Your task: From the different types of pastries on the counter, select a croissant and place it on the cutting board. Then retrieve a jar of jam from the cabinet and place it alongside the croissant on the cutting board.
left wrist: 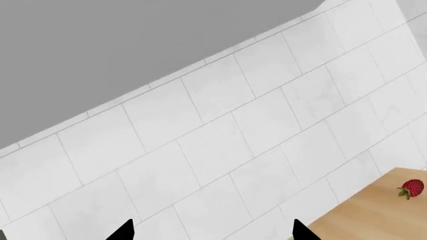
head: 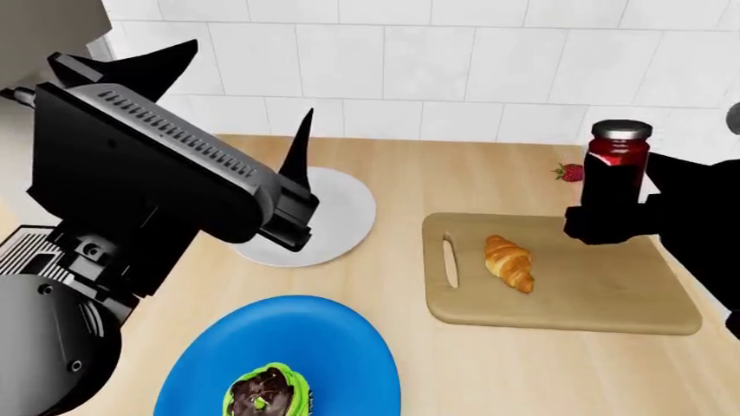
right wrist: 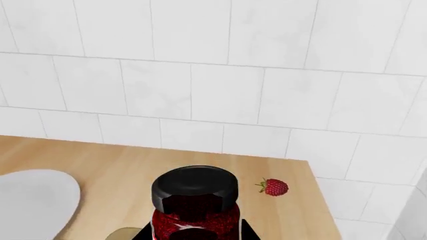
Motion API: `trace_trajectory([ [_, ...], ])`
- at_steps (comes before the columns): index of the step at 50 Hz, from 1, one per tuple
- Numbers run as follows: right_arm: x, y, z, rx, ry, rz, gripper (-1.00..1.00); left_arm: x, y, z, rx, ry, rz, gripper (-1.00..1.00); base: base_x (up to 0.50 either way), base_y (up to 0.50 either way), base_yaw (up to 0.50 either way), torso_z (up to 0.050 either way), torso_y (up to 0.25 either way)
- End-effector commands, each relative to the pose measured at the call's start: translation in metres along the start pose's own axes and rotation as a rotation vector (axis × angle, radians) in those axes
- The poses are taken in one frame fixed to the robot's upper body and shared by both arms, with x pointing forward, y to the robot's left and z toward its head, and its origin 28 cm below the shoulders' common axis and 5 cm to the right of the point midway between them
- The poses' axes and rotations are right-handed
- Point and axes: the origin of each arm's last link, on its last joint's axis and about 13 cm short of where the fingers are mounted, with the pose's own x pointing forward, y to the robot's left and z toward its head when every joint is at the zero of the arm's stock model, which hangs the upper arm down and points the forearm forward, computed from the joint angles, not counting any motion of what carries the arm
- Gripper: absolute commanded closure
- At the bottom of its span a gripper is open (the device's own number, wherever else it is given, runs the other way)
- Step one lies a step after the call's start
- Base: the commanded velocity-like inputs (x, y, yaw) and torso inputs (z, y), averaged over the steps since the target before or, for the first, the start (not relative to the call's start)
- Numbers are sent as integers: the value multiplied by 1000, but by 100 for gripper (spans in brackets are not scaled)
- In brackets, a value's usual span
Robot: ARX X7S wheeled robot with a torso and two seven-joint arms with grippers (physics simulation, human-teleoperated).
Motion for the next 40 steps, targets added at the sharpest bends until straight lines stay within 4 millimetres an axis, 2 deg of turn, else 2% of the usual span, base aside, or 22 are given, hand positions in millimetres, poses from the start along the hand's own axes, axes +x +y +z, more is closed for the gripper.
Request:
trace_trajectory([
  [1,1,-2,-9,12,-25,-25,100,0,0,0,-1,0,1,-100,0,0,0,0,0],
  [40,5,-1,-43,45,2,-46,100,-1,-1,-4,-7,7,-2,-100,0,0,0,0,1],
])
